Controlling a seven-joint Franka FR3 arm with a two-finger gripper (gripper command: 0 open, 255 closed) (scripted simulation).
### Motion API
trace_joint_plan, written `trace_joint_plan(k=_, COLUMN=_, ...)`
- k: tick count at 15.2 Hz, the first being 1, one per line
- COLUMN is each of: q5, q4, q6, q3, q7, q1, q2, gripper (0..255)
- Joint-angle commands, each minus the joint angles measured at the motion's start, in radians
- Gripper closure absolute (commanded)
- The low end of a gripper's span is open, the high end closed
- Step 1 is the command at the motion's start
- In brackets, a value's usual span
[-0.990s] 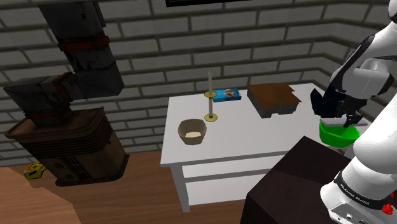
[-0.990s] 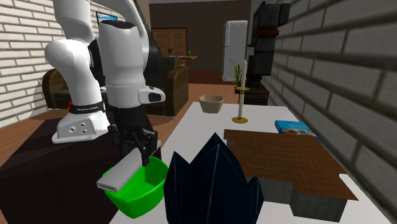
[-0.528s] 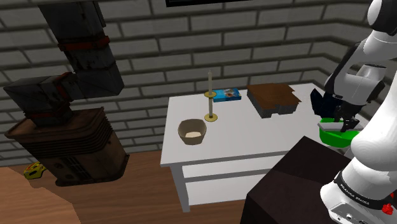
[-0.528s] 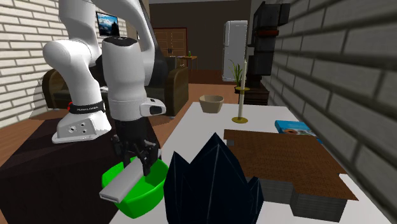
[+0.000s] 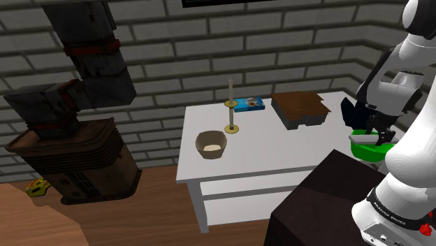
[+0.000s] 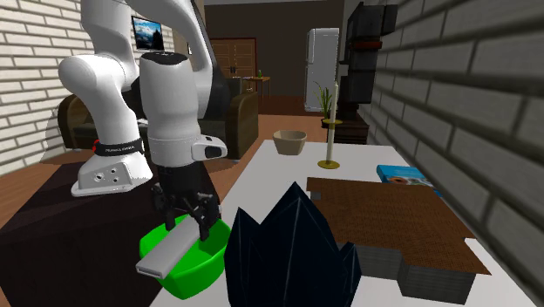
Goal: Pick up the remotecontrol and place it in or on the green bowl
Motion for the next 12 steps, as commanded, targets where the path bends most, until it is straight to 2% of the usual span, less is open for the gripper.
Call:
trace_joint_plan(k=1, q5=0.0, q4=0.0, q6=0.0, q3=0.0, q7=0.0, q1=0.0, q2=0.0, gripper=0)
trace_joint_plan(k=4, q5=0.0, q4=0.0, q6=0.0, q3=0.0, q7=0.0, q1=0.0, q2=0.0, gripper=0)
trace_joint_plan(k=7, q5=-0.237, q4=-0.014, q6=-0.083, q3=-0.159, q7=0.17, q1=0.116, q2=-0.143, gripper=0)
trace_joint_plan(k=8, q5=-0.308, q4=-0.013, q6=-0.109, q3=-0.189, q7=0.221, q1=0.135, q2=-0.186, gripper=0)
trace_joint_plan(k=12, q5=-0.31, q4=-0.013, q6=-0.108, q3=-0.179, q7=0.222, q1=0.125, q2=-0.187, gripper=0)
